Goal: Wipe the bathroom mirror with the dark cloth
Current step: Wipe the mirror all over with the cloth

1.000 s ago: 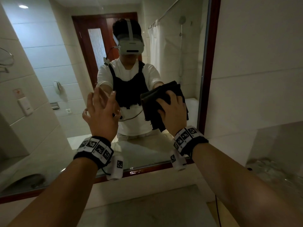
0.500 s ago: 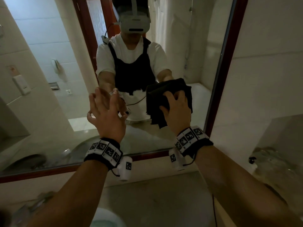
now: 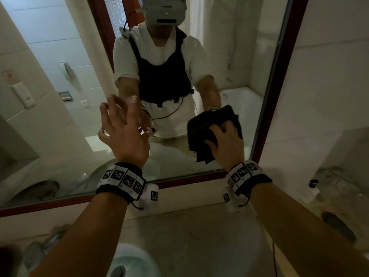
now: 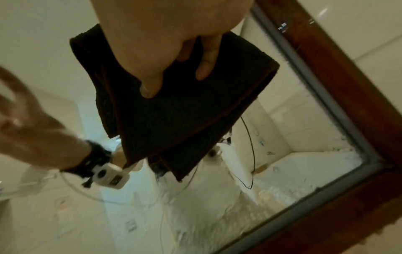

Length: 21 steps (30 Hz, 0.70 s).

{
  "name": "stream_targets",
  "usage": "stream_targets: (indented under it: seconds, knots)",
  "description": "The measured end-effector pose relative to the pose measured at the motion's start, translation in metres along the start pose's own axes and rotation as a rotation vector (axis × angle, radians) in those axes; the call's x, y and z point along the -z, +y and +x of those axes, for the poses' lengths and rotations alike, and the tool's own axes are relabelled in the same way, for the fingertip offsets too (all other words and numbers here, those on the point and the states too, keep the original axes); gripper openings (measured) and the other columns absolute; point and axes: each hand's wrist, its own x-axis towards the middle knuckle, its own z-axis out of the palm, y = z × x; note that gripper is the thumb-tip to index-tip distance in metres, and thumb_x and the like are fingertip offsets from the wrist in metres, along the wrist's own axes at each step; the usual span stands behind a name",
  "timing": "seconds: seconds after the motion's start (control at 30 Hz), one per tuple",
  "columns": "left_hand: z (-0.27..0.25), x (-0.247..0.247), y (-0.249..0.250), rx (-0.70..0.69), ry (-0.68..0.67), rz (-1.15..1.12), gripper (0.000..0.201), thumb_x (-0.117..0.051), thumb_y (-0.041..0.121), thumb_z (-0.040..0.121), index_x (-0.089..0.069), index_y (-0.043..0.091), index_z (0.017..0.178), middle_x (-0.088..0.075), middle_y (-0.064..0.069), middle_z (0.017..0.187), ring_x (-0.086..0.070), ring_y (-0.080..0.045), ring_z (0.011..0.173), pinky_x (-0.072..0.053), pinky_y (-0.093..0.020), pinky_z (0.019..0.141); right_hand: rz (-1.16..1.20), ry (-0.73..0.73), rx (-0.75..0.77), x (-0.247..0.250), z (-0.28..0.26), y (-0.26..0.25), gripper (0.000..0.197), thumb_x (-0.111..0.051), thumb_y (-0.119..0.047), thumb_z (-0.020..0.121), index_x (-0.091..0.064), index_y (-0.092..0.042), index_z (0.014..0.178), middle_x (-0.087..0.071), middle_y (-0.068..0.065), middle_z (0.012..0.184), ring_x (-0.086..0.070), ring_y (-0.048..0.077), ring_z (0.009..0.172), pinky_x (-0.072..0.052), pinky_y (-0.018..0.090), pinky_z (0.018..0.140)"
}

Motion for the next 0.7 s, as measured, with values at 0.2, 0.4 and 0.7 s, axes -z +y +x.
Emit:
stream_targets:
  seconds: [0.2,0.4,0.7]
  knots:
    - [0.001,0.001,0.004,0.019,-0.013,-0.015,0.100,-0.081,0.030,0.076,-0.013,0.041,0.149,0.007,-0.010,0.163,0.005,-0.032,0.150,-0.021,-0.065,0.107,0.039,0.070,-0.100,0.029,0.015,0.018,0.042,-0.070,-0.029,0.085,-0.042,-0.025,0.117,-0.046,0.019,0.122,-0.055,0.038,0.104,-0.054,0.038,0.062]
    - [0.001,0.002,0.003,0.014,-0.003,0.012,0.099,-0.081,0.032,0.075,-0.015,0.040,0.149,0.005,-0.011,0.163,0.002,-0.033,0.150,-0.024,-0.063,0.104,0.149,0.277,-0.140,0.088,0.078,0.006,0.045,-0.069,-0.031,0.084,-0.055,-0.015,0.124,-0.044,0.020,0.127,-0.053,0.034,0.109,-0.044,0.032,0.074]
    - [0.001,0.003,0.003,0.018,-0.018,0.012,0.097,-0.080,0.031,0.078,-0.015,0.040,0.150,0.008,-0.009,0.163,0.006,-0.032,0.150,-0.022,-0.064,0.106,0.215,0.329,-0.169,0.098,0.095,0.008,0.051,-0.068,-0.036,0.084,-0.052,-0.017,0.128,-0.043,0.016,0.126,-0.052,0.030,0.113,-0.047,0.032,0.077]
